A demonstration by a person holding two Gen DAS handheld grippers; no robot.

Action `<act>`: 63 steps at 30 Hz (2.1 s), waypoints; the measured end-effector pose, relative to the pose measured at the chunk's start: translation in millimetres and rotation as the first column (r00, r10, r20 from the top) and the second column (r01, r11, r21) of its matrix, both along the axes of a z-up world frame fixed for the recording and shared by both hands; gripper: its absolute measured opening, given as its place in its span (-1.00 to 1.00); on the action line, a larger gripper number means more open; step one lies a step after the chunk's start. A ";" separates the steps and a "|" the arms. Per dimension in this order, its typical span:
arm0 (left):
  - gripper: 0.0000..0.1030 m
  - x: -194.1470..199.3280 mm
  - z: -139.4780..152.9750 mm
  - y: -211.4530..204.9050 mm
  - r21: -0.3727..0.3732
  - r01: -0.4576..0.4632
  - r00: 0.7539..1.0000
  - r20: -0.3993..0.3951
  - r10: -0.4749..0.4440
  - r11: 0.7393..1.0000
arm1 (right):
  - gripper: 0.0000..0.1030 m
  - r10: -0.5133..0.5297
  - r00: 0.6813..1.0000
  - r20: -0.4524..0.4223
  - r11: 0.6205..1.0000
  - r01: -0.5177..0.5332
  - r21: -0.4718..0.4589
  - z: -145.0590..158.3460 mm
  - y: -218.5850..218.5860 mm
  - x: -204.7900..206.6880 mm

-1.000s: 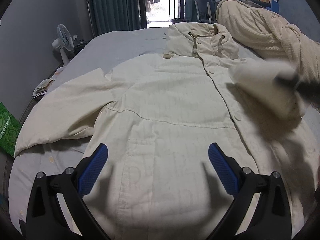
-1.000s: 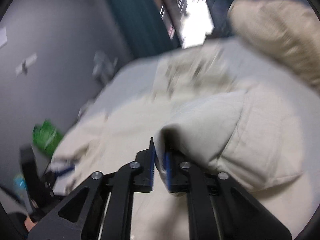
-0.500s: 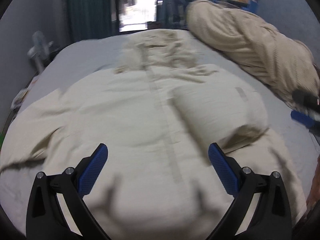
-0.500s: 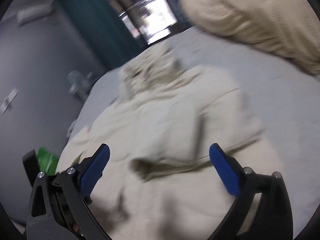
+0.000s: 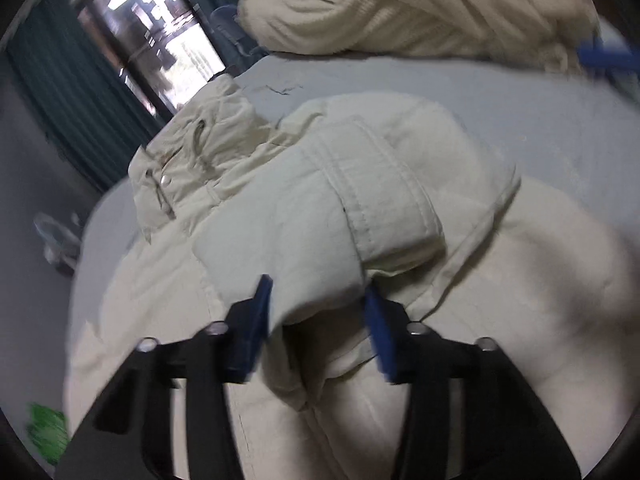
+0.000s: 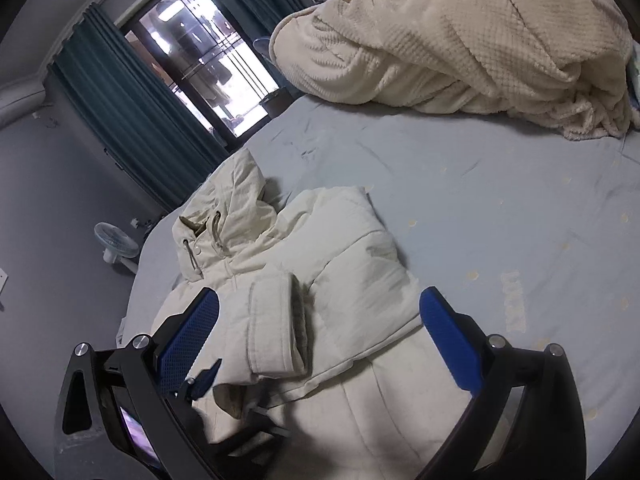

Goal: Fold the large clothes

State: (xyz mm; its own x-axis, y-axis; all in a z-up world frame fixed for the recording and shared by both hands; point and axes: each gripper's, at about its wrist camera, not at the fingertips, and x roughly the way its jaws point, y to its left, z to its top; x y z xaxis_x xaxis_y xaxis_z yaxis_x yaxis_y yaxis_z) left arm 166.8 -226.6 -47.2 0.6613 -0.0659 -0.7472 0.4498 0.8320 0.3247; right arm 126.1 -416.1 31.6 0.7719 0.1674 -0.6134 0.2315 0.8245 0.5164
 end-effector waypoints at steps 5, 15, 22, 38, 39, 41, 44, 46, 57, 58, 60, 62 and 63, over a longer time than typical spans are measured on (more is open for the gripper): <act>-0.67 -2.4 37.0 67.0 -0.159 -0.108 0.994 0.000 0.109 0.981 | 0.87 0.019 1.000 0.010 1.000 -0.019 -0.001 0.4 8.4 0.7; -0.81 -7.0 27.1 224.6 -0.358 -0.427 0.904 -0.154 0.399 0.830 | 0.87 0.159 0.986 -0.046 0.979 -0.164 -0.119 -20.9 64.8 19.1; -0.80 -9.7 18.9 263.4 -0.398 -0.482 0.875 -0.178 0.450 0.781 | 0.87 0.241 0.959 -0.149 0.925 -0.273 -0.263 -55.0 96.0 36.7; 0.28 20.6 -28.5 236.3 -0.328 -0.464 0.883 -0.250 0.398 0.823 | 0.89 0.256 0.910 -0.327 0.858 -0.370 -0.357 -116.8 105.0 73.2; 0.28 19.3 -23.4 239.3 -0.343 -0.469 0.881 -0.251 0.402 0.814 | 0.90 0.255 0.911 -0.324 0.857 -0.368 -0.361 -117.0 105.4 72.4; 0.28 15.8 -10.9 244.6 -0.352 -0.479 0.877 -0.227 0.423 0.805 | 0.90 0.255 0.917 -0.308 0.859 -0.361 -0.362 -117.7 104.7 69.5; 0.41 6.6 9.7 263.0 -0.389 -0.487 0.873 -0.197 0.445 0.782 | 0.90 0.257 0.918 -0.301 0.860 -0.359 -0.363 -117.8 104.2 68.3; 0.54 0.2 20.3 283.1 -0.407 -0.514 0.856 -0.191 0.480 0.755 | 0.90 0.256 0.916 -0.309 0.853 -0.364 -0.373 -116.3 104.8 66.9; 0.70 -40.1 32.2 438.2 -0.454 -0.738 0.648 -0.267 0.713 0.500 | 0.87 0.304 0.941 -0.146 0.883 -0.336 -0.327 -54.9 132.2 32.7; 0.70 -44.8 27.2 457.2 -0.462 -0.758 0.621 -0.293 0.727 0.461 | 0.87 0.323 0.937 -0.135 0.880 -0.350 -0.320 -50.4 137.4 26.4; 0.70 -51.1 17.4 486.1 -0.481 -0.780 0.584 -0.332 0.741 0.400 | 0.87 0.366 0.924 -0.115 0.874 -0.383 -0.300 -39.2 147.4 13.5; 0.70 -54.2 -1.3 518.4 -0.498 -0.807 0.539 -0.404 0.739 0.316 | 0.87 0.387 0.918 -0.093 0.875 -0.397 -0.278 -32.2 153.2 2.2; 0.70 -55.2 -9.8 531.6 -0.502 -0.818 0.518 -0.433 0.738 0.280 | 0.87 0.396 0.914 -0.085 0.875 -0.403 -0.266 -30.7 155.6 -3.3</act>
State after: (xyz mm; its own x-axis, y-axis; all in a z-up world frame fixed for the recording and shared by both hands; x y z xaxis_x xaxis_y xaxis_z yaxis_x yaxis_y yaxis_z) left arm 111.5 305.0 -57.0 0.5826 0.0105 -0.8127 -0.5288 0.7642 -0.3693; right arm 122.8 -260.4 0.9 0.6575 0.2815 -0.6990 -0.1370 0.9568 0.2564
